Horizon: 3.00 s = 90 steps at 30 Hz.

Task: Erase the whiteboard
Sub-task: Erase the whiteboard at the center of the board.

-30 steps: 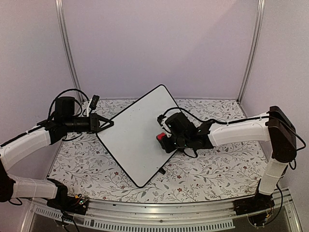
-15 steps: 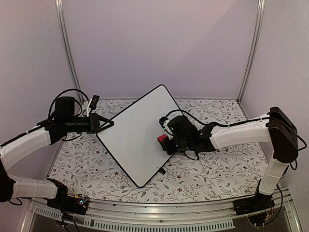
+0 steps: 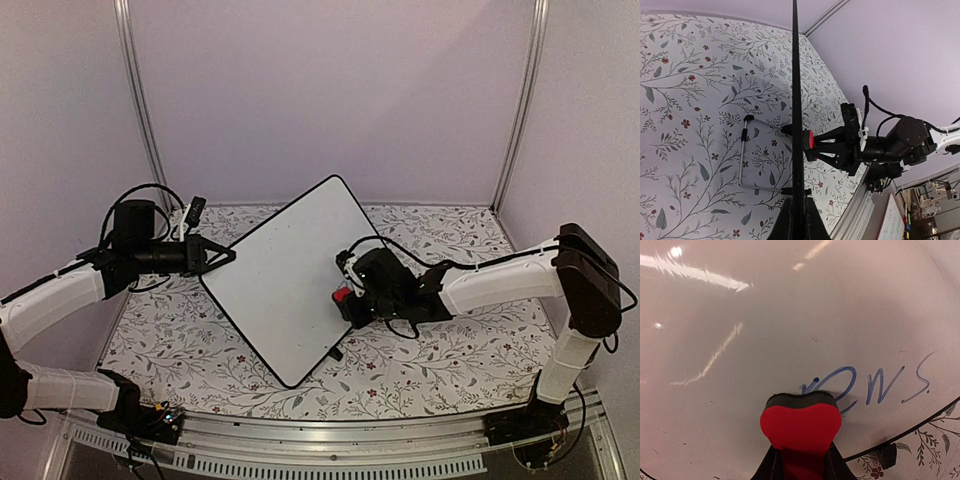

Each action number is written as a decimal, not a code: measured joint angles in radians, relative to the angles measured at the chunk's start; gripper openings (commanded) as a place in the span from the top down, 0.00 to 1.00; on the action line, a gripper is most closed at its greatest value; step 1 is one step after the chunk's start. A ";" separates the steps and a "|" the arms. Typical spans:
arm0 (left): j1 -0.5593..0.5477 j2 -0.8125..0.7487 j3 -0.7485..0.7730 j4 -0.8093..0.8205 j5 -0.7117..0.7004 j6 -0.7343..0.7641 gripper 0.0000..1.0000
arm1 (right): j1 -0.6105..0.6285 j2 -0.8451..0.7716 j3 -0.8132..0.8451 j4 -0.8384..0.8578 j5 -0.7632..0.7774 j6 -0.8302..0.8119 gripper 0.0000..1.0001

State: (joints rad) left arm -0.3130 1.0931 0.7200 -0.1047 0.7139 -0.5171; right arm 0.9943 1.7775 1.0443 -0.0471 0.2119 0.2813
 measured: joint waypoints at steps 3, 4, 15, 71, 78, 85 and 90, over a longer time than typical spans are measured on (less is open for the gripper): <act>0.000 0.000 0.000 0.000 0.000 0.000 1.00 | 0.000 -0.004 -0.014 0.004 -0.005 0.007 1.00; 0.000 0.000 0.000 0.000 0.000 0.000 1.00 | 0.000 -0.005 -0.019 0.007 -0.006 0.010 1.00; 0.000 0.000 0.000 0.000 0.002 0.000 1.00 | 0.000 -0.022 -0.079 0.010 -0.014 0.022 1.00; 0.000 0.000 0.000 0.003 0.004 -0.003 1.00 | -0.042 0.027 0.148 -0.127 -0.039 -0.047 1.00; 0.000 0.000 0.000 0.003 0.002 -0.005 1.00 | -0.046 0.027 0.122 -0.084 -0.050 -0.045 1.00; 0.000 0.000 0.000 0.002 0.001 -0.007 1.00 | -0.046 0.017 0.068 -0.004 -0.064 -0.033 1.00; 0.000 0.000 0.000 0.002 0.001 -0.007 1.00 | -0.046 0.013 0.046 0.029 -0.066 -0.029 1.00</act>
State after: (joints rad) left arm -0.3130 1.0931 0.7200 -0.1024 0.7147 -0.5243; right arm 0.9485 1.7905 1.0904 -0.0185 0.1463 0.2527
